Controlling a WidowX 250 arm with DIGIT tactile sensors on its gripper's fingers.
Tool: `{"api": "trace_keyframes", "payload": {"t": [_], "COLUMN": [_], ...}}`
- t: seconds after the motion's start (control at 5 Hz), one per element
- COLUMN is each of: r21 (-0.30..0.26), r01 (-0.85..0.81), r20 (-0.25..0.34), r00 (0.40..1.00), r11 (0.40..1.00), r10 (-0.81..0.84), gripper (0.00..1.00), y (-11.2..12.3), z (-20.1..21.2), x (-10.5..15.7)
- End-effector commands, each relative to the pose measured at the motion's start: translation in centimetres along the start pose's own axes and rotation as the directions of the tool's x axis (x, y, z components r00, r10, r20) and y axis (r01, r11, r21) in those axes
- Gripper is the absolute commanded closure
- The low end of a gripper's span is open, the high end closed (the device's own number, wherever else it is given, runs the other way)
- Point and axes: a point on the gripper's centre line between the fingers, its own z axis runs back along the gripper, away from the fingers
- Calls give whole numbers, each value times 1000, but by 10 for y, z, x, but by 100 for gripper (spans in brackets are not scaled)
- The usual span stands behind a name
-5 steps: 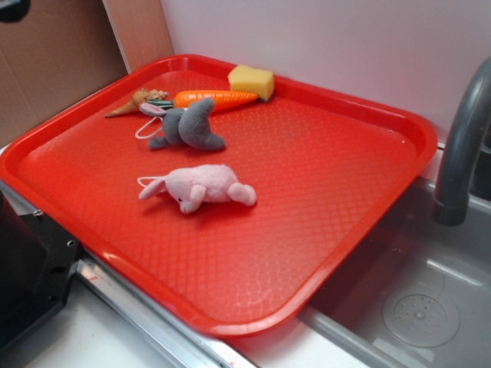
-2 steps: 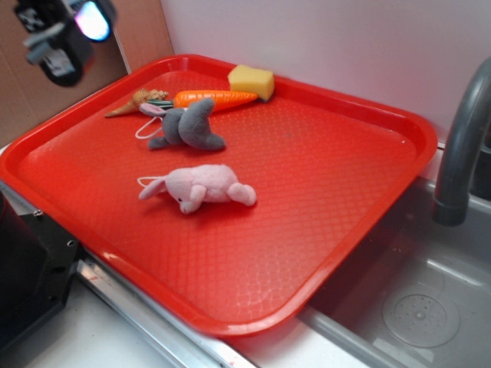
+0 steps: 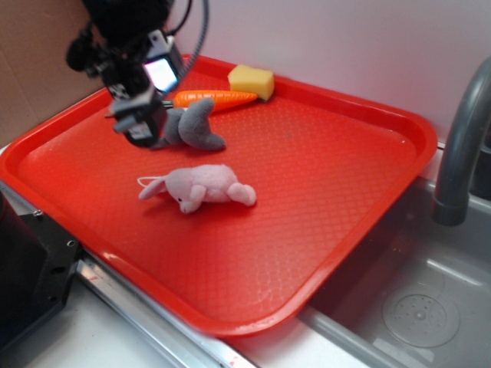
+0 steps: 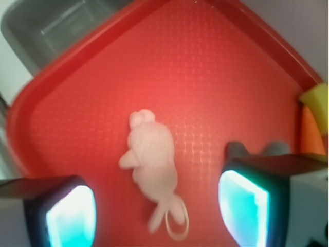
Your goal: Grab the pink bunny.
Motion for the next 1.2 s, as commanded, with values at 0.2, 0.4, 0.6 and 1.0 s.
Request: {"api": "trace_keyframes", "payload": {"t": [0.2,0.4,0.6,1.0], "r21": [73,66,48,54], "r01": [45,41,54,-106], "r20": [-168,-217,-201,-226], "r00": [985,976,979,967], "r11": [996,997,997,993], "r10": [-32,-26,-44,116], "gripper": [0,0,100,100], "y": [9,10,8,10], "z": [-63,-76,-78,-63], "x": [-2,-3,-1,-2]}}
